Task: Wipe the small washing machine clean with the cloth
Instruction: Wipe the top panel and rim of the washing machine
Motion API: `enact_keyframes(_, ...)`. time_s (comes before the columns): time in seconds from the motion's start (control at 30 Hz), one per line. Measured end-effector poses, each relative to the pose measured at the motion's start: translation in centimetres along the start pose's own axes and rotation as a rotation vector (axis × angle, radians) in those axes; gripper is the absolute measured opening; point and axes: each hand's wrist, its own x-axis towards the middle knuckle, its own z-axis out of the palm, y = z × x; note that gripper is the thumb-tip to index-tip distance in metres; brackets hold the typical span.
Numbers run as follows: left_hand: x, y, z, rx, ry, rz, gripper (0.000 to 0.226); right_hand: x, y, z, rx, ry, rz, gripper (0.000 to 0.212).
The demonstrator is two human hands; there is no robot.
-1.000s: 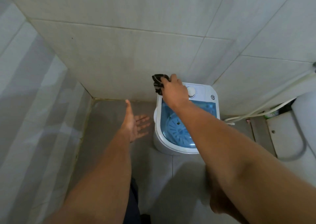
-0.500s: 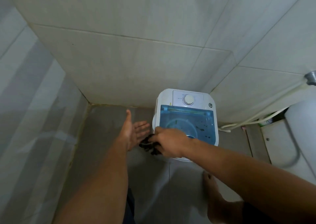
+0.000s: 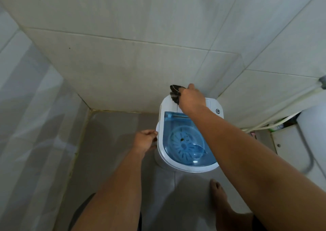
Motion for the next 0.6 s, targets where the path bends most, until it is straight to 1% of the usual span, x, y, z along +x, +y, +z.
enact_keyframes(0.03, 0.1, -0.1, 0.0, 0.003, -0.002, 0.007, 0.021, -0.6, -0.1, 0.3, 0.032, -0.002, 0.006, 0.038)
enact_keyframes(0.07, 0.1, -0.1, 0.0, 0.008, -0.006, 0.013, 0.02, -1.6, -0.2, 0.8, 0.046, 0.0, -0.041, 0.041)
enact_keyframes(0.17, 0.1, -0.1, 0.0, 0.005, -0.015, 0.031, 0.023, -5.6, -0.2, 2.7, 0.018, 0.018, -0.327, 0.048)
enact_keyframes(0.2, 0.2, -0.1, 0.0, 0.003, -0.018, 0.036, 0.024, -5.9, 0.3, 3.0, 0.01, 0.021, -0.361, 0.051)
enact_keyframes(0.23, 0.2, -0.2, 0.0, 0.001, -0.02, 0.04, 0.023, -5.4, 0.8, 3.0, -0.006, 0.032, -0.343, 0.052)
enact_keyframes(0.27, 0.1, -0.2, 0.0, 0.001, -0.021, 0.042, 0.022, -4.5, 1.2, 2.9, -0.019, 0.051, -0.28, 0.053)
enact_keyframes(0.37, 0.2, -0.3, 0.0, 0.002, -0.021, 0.05, 0.023, -2.6, 0.7, 2.4, 0.076, 0.087, 0.016, 0.051)
enact_keyframes(0.4, 0.1, -0.3, 0.0, -0.001, -0.023, 0.05, 0.023, -2.8, -0.2, 2.5, 0.095, 0.087, 0.038, 0.052)
enact_keyframes(0.43, 0.2, -0.3, 0.0, -0.006, -0.025, 0.049, 0.023, -3.3, -1.2, 3.0, 0.089, 0.092, -0.017, 0.055)
enact_keyframes(0.47, 0.2, -0.4, 0.0, -0.013, -0.028, 0.045, 0.022, -4.0, -2.2, 3.6, 0.052, 0.096, -0.151, 0.058)
enact_keyframes(0.53, 0.4, -0.5, 0.0, -0.02, -0.036, 0.036, 0.02, -5.3, -2.9, 4.9, -0.047, 0.088, -0.477, 0.061)
enact_keyframes(0.57, 0.5, -0.6, 0.0, -0.018, -0.037, 0.033, 0.019, -4.9, -2.5, 5.0, -0.071, 0.1, -0.557, 0.062)
enact_keyframes(0.6, 0.6, -0.6, 0.0, -0.02, -0.035, 0.033, 0.017, -3.9, -1.8, 4.8, -0.075, 0.122, -0.536, 0.063)
